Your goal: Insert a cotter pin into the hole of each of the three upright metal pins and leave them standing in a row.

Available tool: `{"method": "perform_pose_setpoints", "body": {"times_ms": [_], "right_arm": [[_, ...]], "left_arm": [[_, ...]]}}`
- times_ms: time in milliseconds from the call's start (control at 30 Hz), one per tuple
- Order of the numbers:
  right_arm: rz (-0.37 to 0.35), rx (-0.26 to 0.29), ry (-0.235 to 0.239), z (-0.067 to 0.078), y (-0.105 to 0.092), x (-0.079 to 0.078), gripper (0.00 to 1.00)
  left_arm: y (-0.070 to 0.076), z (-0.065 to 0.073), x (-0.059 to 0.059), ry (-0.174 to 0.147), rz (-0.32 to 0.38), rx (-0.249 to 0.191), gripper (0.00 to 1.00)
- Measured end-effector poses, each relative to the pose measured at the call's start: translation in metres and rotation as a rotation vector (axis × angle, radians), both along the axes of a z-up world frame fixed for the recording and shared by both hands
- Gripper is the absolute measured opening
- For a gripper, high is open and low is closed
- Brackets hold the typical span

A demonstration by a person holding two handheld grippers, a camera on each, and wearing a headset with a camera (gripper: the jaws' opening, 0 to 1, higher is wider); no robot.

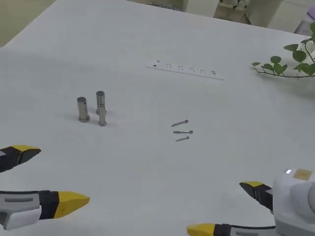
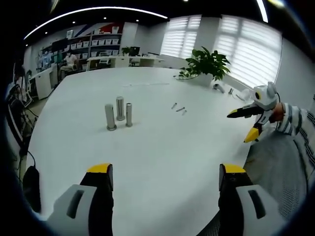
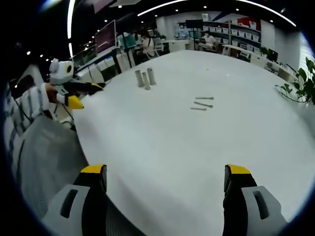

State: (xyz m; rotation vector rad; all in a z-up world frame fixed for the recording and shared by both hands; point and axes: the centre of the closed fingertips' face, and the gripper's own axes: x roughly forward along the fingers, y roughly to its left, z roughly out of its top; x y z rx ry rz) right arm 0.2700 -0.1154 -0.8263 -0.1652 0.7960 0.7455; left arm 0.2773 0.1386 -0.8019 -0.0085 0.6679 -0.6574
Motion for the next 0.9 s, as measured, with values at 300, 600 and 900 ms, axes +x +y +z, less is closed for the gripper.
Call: {"method": "perform_pose_setpoints", "body": {"times_ms": [300,600,900], "right_arm": [[-0.008,-0.025,-0.008,-0.003,0.001,0.005,1.0],[-0.003,-0.037,0.014,-0.009,0.002,0.007,1.0],[-0.016,-0.038,0.046,-0.016,0.003,0.006,1.0]], "left_arm": [[0.001,0.001,0.03,-0.027,-0.006,0.001,0.85],[-0.003,0.001,0.054,-0.043,0.023,-0.031,0.81],[-0.006,-0.004,0.077,-0.055,0.034,-0.037,0.78]]}}
